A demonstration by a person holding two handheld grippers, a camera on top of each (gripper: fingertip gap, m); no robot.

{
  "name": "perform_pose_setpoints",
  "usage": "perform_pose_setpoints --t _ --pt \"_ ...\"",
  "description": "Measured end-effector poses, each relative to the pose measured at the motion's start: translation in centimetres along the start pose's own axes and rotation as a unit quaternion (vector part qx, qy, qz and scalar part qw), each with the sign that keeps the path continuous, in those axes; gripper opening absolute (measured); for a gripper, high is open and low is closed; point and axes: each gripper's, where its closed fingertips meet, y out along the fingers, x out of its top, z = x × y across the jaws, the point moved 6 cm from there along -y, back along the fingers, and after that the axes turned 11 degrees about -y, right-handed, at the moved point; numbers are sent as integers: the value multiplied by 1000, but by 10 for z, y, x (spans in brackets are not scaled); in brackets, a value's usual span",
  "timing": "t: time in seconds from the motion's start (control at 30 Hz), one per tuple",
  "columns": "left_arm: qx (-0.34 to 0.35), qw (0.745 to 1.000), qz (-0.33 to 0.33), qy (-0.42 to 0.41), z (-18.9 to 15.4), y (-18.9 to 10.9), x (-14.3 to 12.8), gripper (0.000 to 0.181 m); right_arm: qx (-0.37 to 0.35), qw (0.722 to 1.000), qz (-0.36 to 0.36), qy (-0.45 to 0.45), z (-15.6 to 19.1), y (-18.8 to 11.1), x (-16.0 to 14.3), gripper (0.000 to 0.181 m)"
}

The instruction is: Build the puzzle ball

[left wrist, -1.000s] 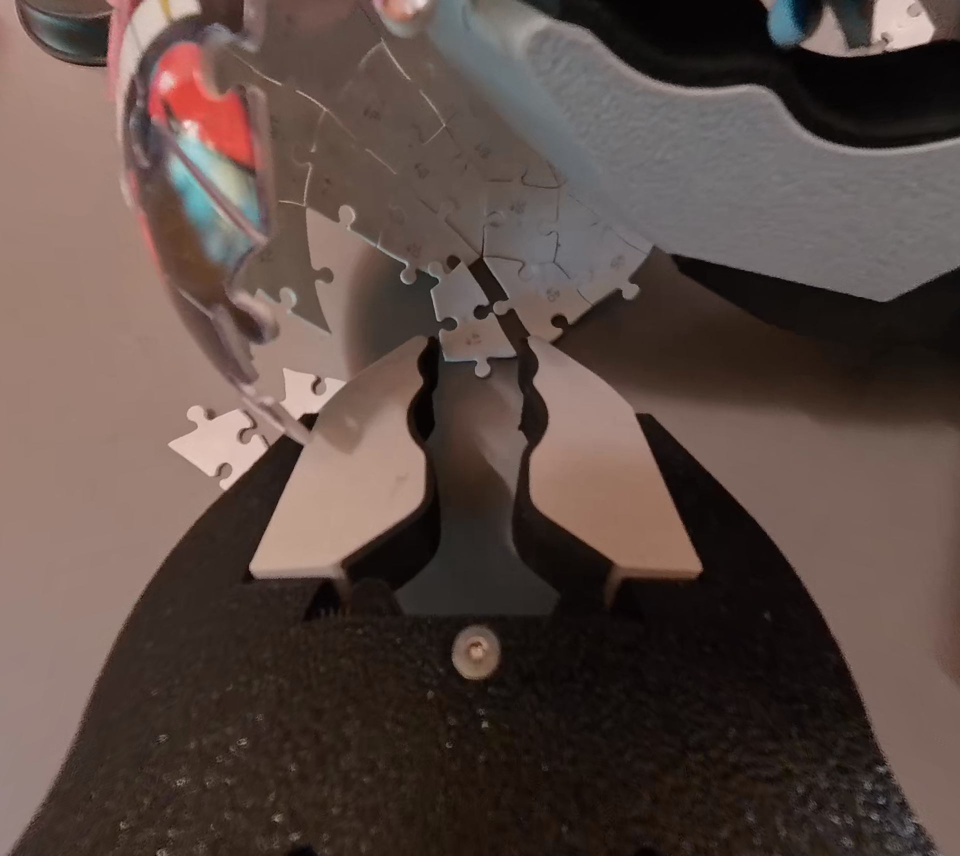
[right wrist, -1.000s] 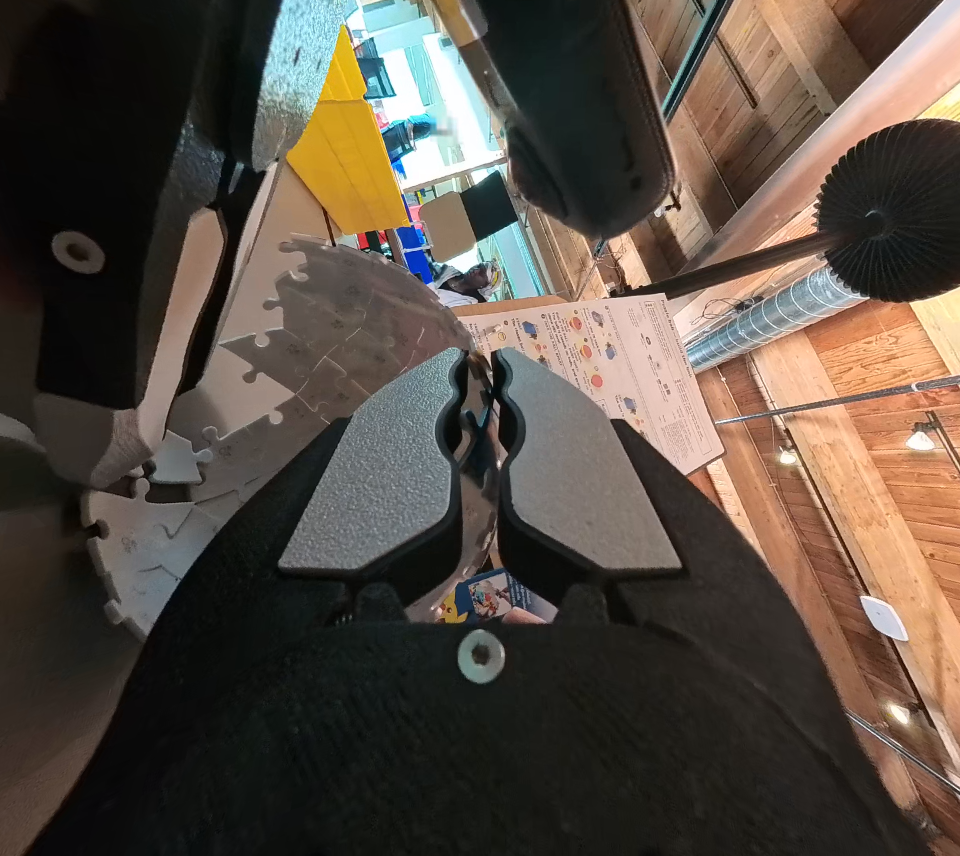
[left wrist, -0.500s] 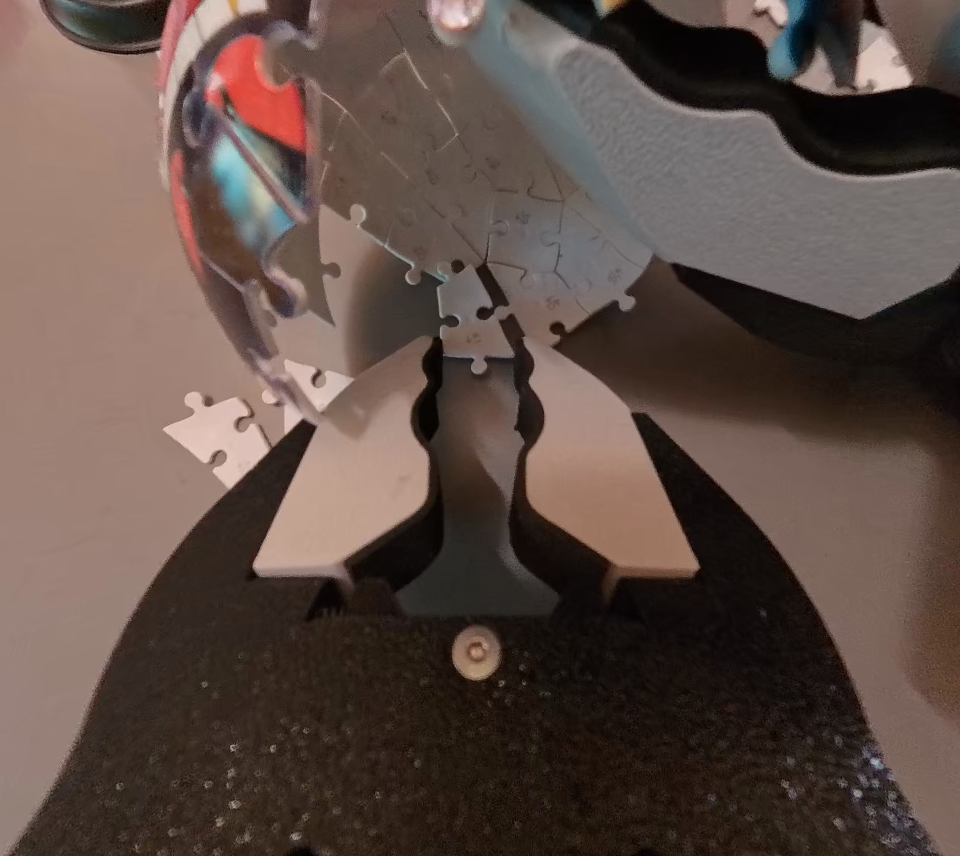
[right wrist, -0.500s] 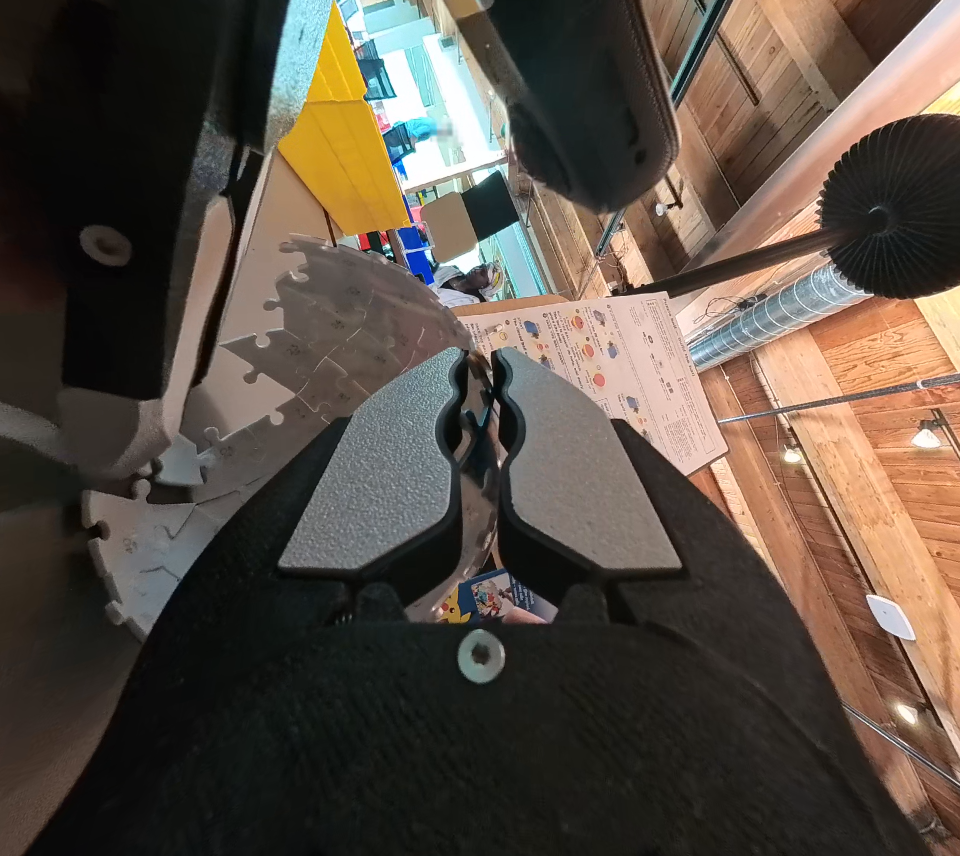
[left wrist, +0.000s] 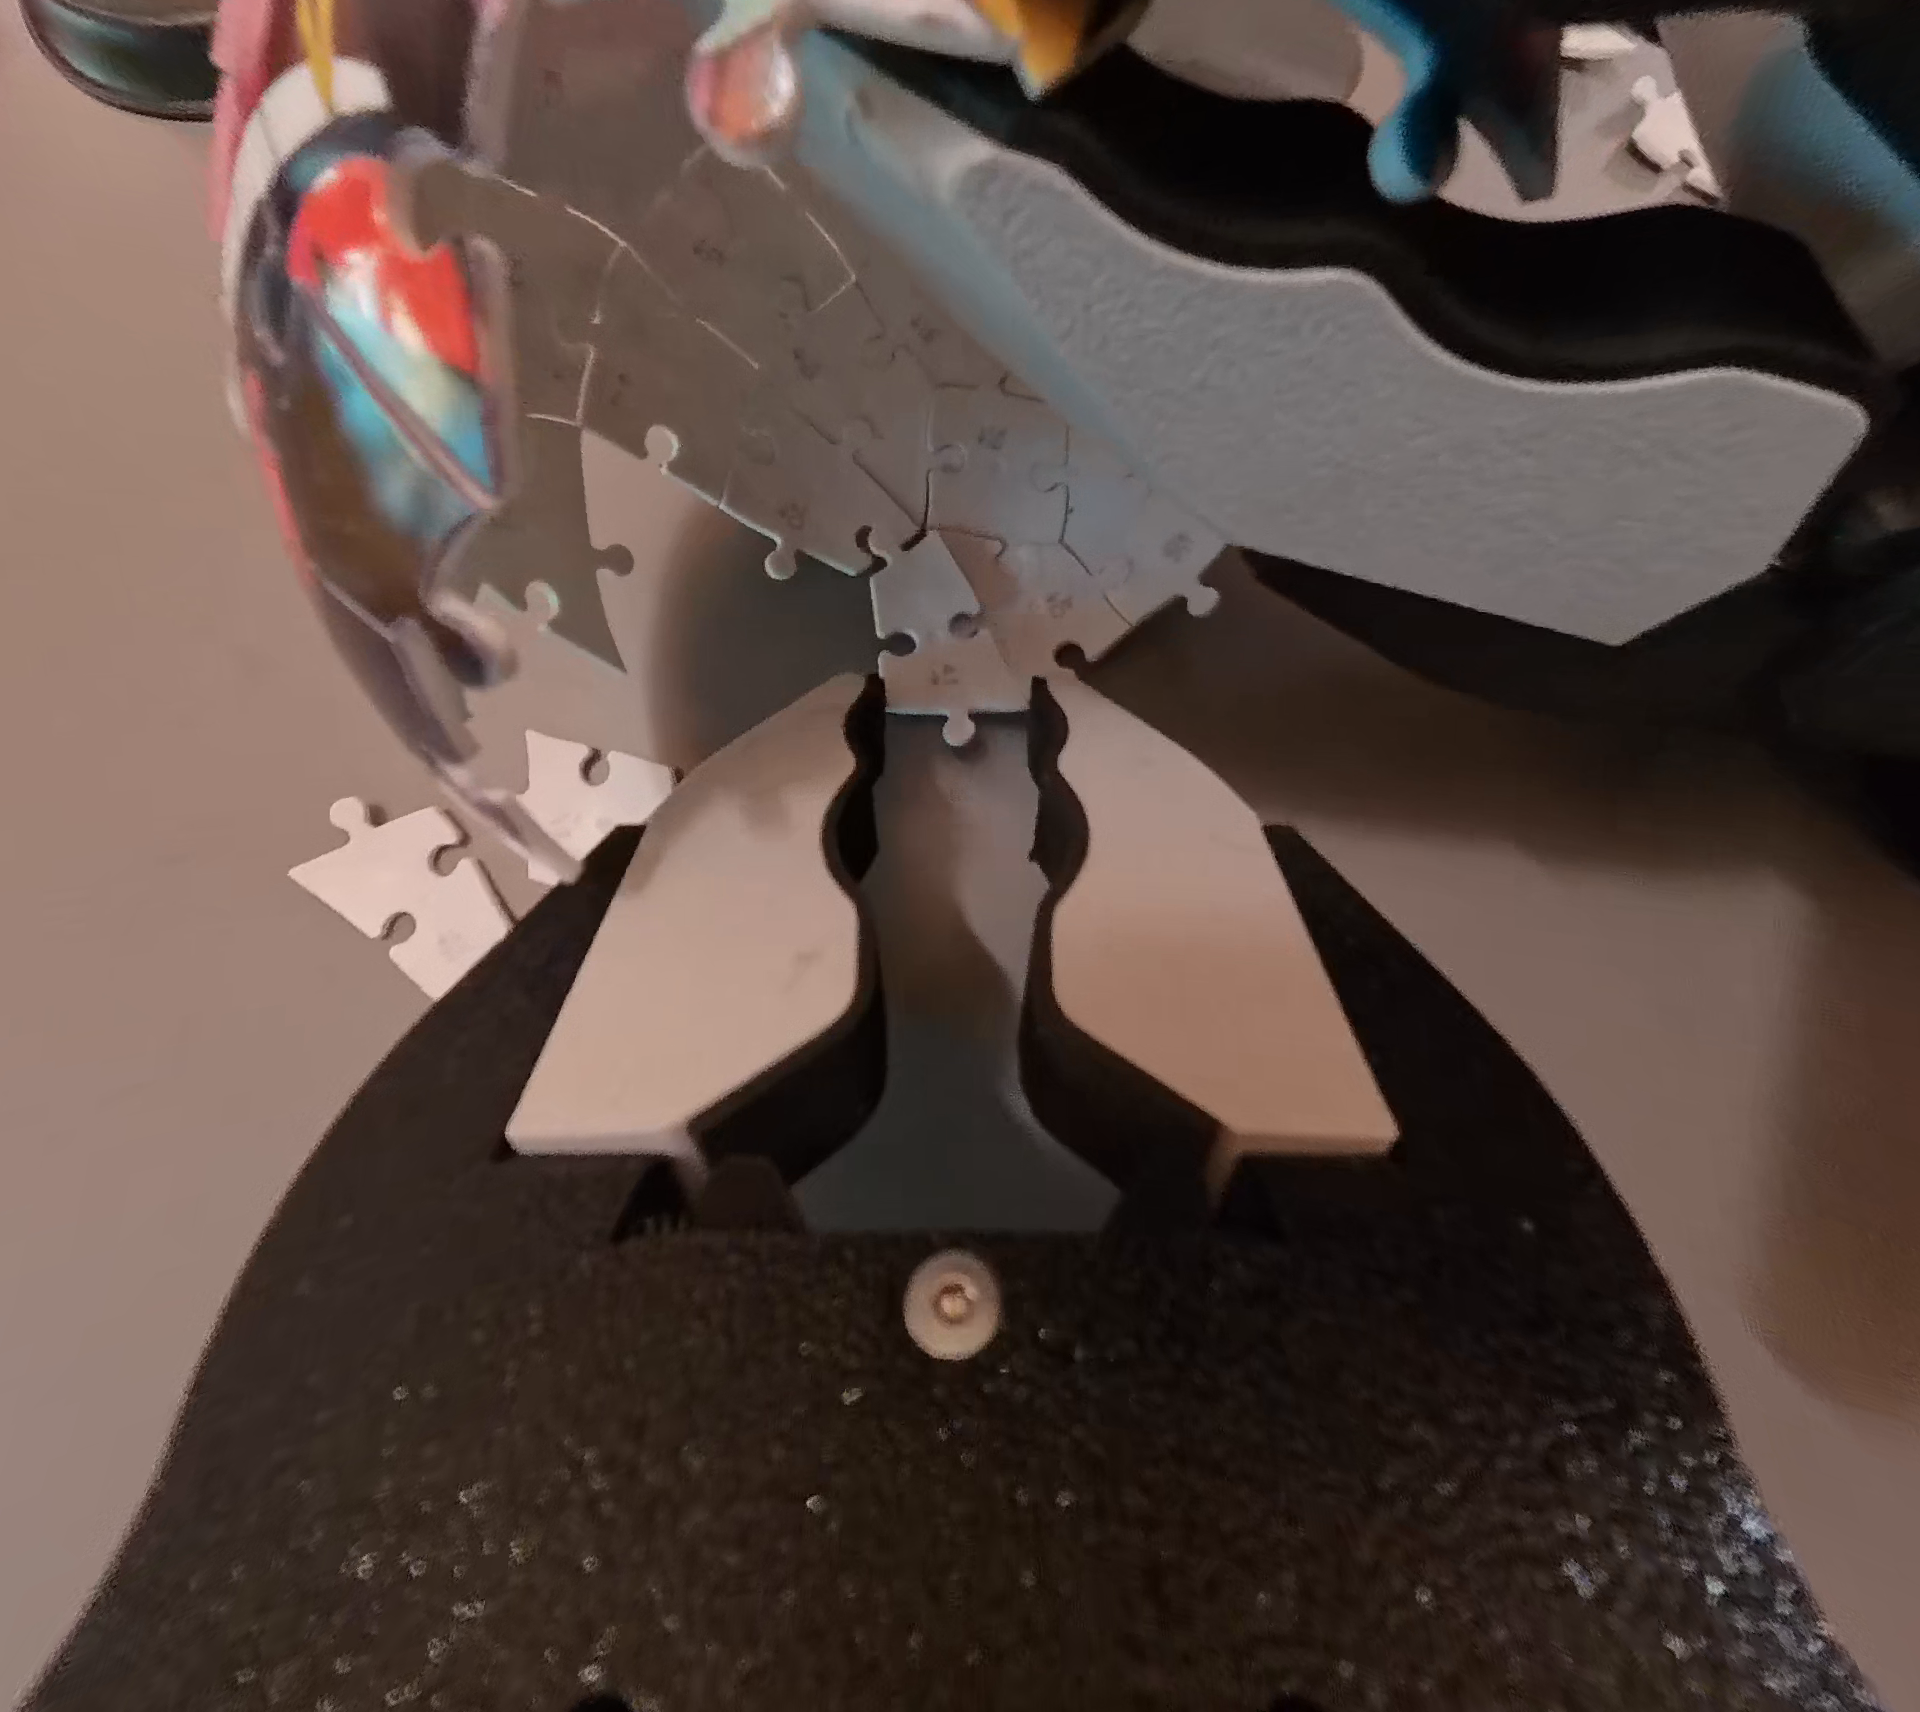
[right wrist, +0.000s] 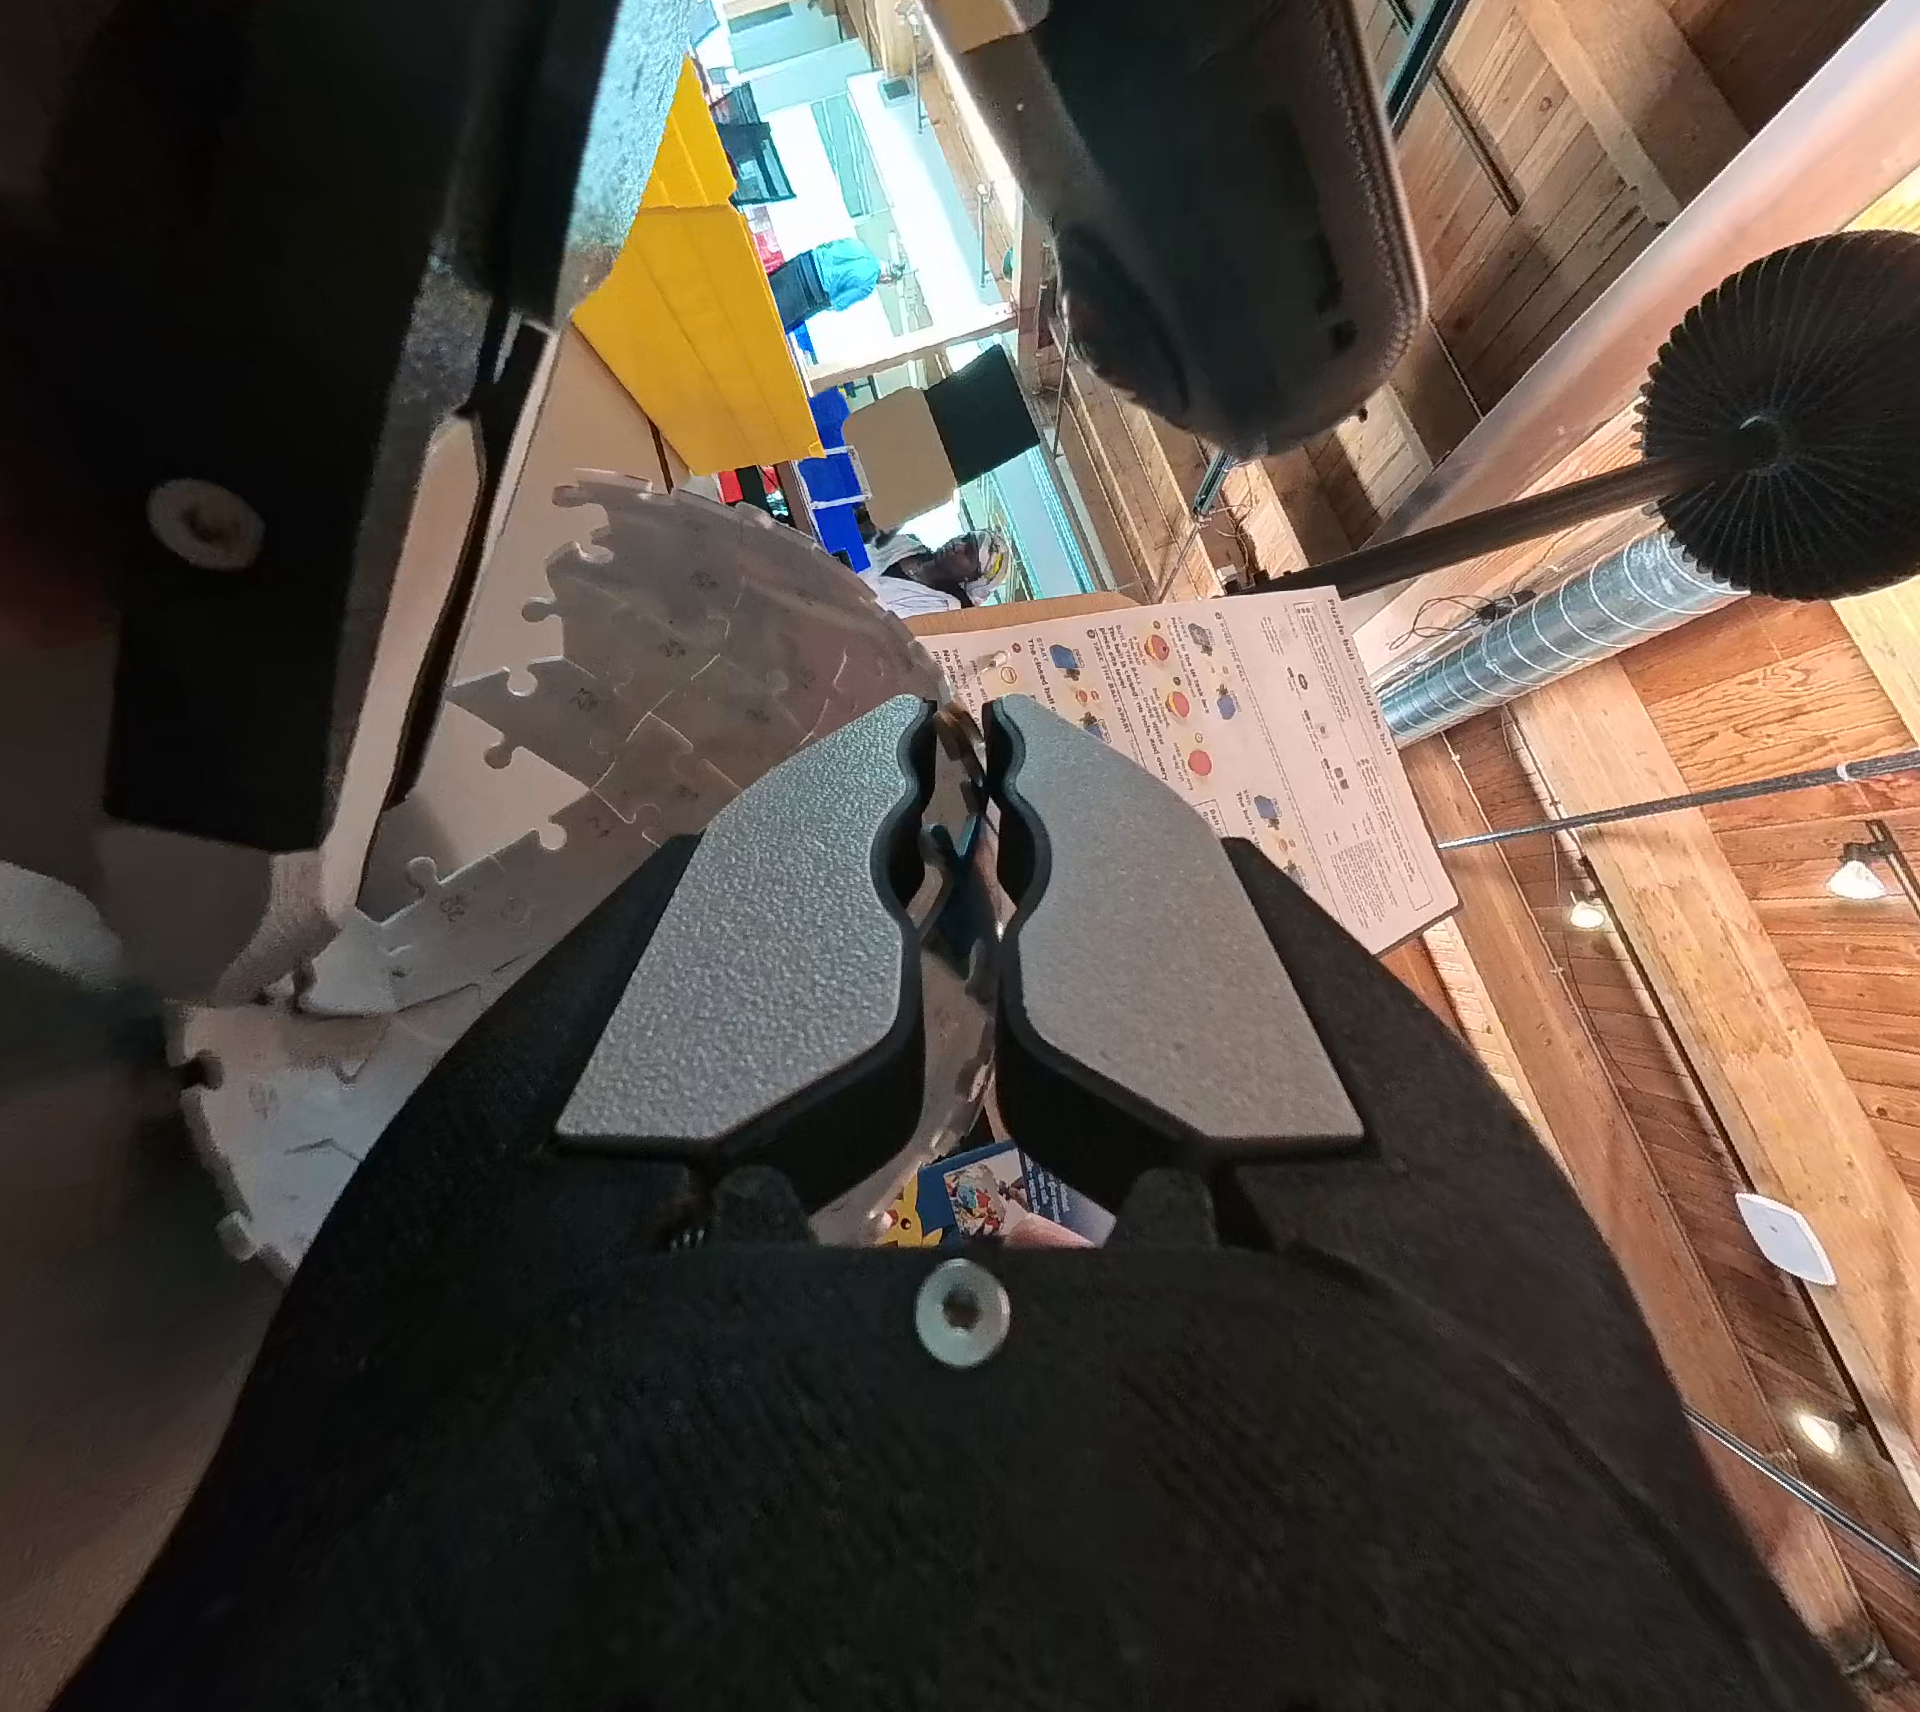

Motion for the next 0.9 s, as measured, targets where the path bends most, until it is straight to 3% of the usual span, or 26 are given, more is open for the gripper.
perform_pose_setpoints --t 0.33,0.9 --pt "25 1000 -7 -14 2 1 1 26 1 1000 0 0 0 0 0 9" --pt "13 1000 1 -14 -4 4 -1 27 2 1000 1 0 0 0 0 9"
